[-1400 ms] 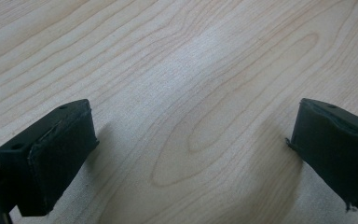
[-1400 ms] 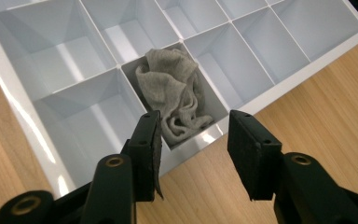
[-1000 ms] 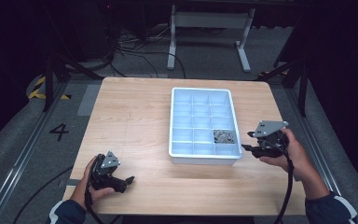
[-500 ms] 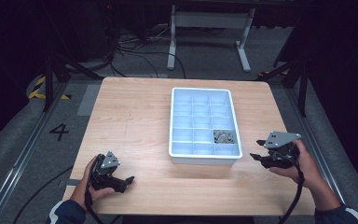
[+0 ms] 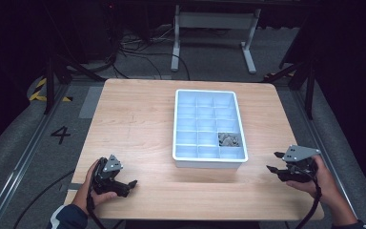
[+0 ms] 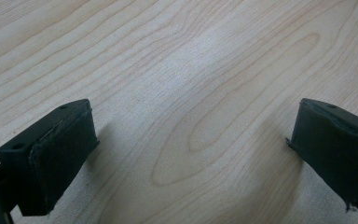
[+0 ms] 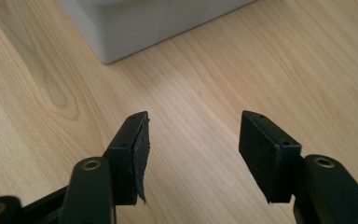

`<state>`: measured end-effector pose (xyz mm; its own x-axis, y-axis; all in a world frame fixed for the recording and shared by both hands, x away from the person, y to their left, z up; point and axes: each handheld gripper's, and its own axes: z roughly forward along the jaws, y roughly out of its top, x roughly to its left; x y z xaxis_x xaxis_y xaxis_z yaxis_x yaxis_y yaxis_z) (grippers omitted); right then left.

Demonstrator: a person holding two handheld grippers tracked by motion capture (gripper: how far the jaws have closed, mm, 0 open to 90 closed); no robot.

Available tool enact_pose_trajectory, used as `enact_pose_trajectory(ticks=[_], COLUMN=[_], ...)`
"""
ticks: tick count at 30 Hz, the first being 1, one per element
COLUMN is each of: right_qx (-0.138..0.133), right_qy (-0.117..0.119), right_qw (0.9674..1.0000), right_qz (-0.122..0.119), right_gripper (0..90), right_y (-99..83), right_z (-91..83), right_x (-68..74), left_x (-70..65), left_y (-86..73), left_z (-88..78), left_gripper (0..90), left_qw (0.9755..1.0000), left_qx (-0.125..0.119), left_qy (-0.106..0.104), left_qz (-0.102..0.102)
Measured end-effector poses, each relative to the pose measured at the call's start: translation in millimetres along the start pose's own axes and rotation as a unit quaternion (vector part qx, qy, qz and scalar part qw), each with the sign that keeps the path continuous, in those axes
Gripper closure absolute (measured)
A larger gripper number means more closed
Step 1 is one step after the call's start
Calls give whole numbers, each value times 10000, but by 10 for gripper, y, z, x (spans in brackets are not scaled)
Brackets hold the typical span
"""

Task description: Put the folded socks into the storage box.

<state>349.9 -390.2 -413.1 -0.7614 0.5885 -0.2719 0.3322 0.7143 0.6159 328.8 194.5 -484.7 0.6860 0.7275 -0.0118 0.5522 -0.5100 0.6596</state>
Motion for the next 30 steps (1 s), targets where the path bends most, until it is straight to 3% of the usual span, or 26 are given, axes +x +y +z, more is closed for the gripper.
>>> enact_pose_trajectory(ticks=[6, 15, 19, 23, 29, 30], right_qx=[43, 65, 43, -184, -590, -586], right_qy=[-82, -100, -86, 21, 189, 164], right_qw=[10000, 9993, 9974, 9935, 9819, 9816], right_qz=[29, 361, 721, 1123, 1790, 1811], right_gripper=[420, 392, 362, 350, 280, 274], right_y=[-167, -474, -677, -832, -1035, -1046], right_z=[14, 71, 90, 92, 93, 85], right_x=[14, 26, 22, 14, -26, -26], left_x=[0, -1, 0, 0, 0, 1], left_y=[0, 0, -1, -1, -1, -1], left_z=[1, -1, 1, 1, 1, 1], left_gripper=[3, 3, 3, 3, 3, 3], left_qw=[10000, 10000, 10000, 10000, 10000, 10000], left_qx=[-6, 3, -7, -7, -6, -7], left_qy=[-4, -1, -5, -5, -8, -9], left_qz=[-1, -3, -1, -4, -4, -3])
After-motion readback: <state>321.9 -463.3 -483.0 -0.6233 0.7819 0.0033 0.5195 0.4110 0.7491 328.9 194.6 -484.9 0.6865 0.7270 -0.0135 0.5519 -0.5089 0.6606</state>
